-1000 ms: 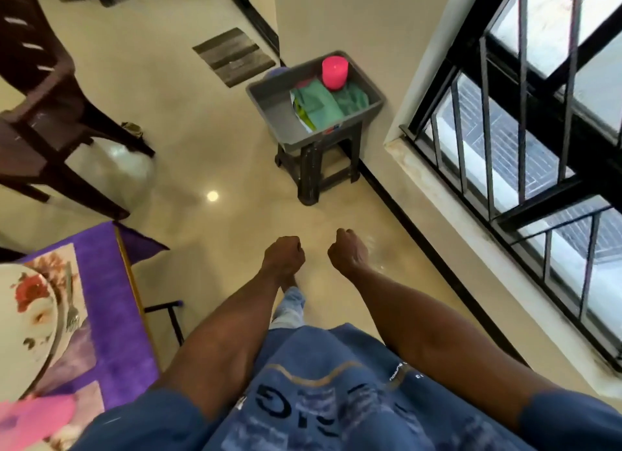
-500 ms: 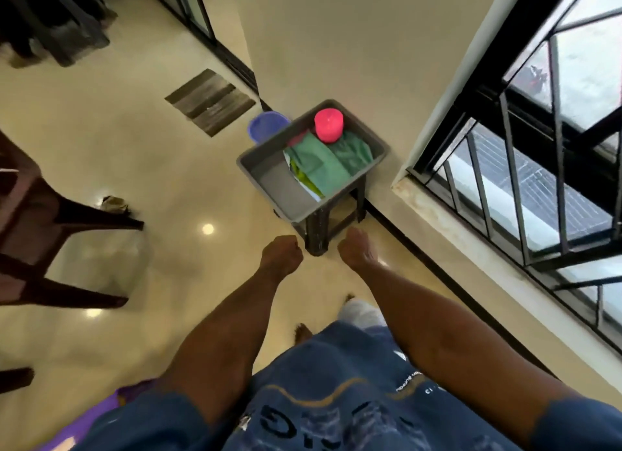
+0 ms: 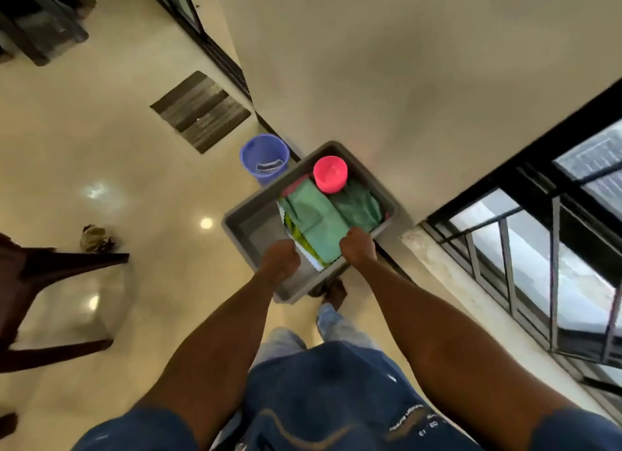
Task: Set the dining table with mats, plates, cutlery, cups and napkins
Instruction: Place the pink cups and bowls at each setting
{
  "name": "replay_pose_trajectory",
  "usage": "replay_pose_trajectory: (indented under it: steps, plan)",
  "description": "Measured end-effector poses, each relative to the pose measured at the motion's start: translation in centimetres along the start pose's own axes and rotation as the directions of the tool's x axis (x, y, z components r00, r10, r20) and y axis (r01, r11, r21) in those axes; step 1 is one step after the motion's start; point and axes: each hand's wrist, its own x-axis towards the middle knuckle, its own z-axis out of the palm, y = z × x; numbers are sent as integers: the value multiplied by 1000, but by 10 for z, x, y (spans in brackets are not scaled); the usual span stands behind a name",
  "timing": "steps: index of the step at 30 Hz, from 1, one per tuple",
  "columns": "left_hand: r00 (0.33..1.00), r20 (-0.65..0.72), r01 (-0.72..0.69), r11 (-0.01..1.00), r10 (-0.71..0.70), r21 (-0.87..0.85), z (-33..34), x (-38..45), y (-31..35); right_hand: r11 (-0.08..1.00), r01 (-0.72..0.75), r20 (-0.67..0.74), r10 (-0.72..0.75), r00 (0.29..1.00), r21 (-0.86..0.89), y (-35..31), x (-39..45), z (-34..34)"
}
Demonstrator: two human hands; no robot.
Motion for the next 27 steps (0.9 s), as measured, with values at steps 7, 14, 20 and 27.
replay_pose_trajectory:
  steps: [7, 14, 20, 27]
  plan:
    - [985, 67, 173, 916, -160, -361, -33, 121, 33, 976, -176, 65, 169, 984, 127, -15, 118, -7]
    - [941, 203, 332, 630, -270, -702, -26, 212, 43, 939, -189, 62, 179, 982, 286, -48, 181, -16]
    - [944, 240, 329, 611, -226, -720, 0, 270, 41, 845, -314, 37, 331, 943, 433, -43, 260, 15]
    - [928, 357, 361, 492, -106, -792, 6, 319, 49, 787, -325, 90, 328, 940, 524, -60, 287, 31]
